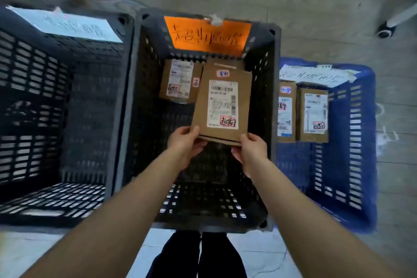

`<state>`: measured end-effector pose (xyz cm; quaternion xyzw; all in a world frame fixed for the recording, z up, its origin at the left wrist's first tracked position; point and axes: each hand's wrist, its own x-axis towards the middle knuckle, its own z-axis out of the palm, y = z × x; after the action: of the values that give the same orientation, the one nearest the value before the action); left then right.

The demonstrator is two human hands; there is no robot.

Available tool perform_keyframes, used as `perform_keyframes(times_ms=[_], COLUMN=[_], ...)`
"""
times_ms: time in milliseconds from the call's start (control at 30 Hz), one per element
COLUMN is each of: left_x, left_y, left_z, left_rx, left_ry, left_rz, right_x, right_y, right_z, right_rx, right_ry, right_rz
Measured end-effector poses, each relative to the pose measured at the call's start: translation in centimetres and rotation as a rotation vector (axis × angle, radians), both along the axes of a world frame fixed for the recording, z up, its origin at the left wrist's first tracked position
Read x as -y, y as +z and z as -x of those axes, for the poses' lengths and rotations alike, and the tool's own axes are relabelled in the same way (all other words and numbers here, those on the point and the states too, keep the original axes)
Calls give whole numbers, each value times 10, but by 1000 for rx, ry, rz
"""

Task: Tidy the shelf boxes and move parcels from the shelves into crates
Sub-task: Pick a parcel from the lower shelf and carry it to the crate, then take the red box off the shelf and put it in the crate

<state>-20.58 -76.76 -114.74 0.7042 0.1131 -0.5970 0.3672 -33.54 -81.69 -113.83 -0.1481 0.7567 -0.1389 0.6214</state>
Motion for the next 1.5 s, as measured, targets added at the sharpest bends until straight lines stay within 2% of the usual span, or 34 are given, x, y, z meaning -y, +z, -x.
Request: perform_keyframes(times_ms=[133,233,333,433,567,733,900,1033,1233,1500], left_x=[39,59,66,53,12,-52,-126,-215,-392,-678], left_y=[-75,-107,-112,-94,-25,101,241,350,475,558], left_z=[3,6,6,0,-15,-43,-75,-95,-95,-20], left_rx=[42,32,13,29,56,63,149,252,438,749], left_ry=[-21,-59,-79,-63,-38,144,333,528,869,1128], left_rz=[31,48,27,-20,-44,-19,64,94,125,75], right_x=[35,52,53,40,19,1,-44,-104,-262,-570], right_y=[-75,-105,-106,-78,-8,116,240,339,460,544], right_z=[-12,-20,-24,-23,-26,-70,-131,-176,-218,-200], right_rx=[-40,17,29,-36,-79,22,124,252,500,734], right_ry=[-64,-215,-248,-74,177,406,849,1117,1361,1639], right_rz=[33,29,-3,-3,-21,-41,157,253,361,436])
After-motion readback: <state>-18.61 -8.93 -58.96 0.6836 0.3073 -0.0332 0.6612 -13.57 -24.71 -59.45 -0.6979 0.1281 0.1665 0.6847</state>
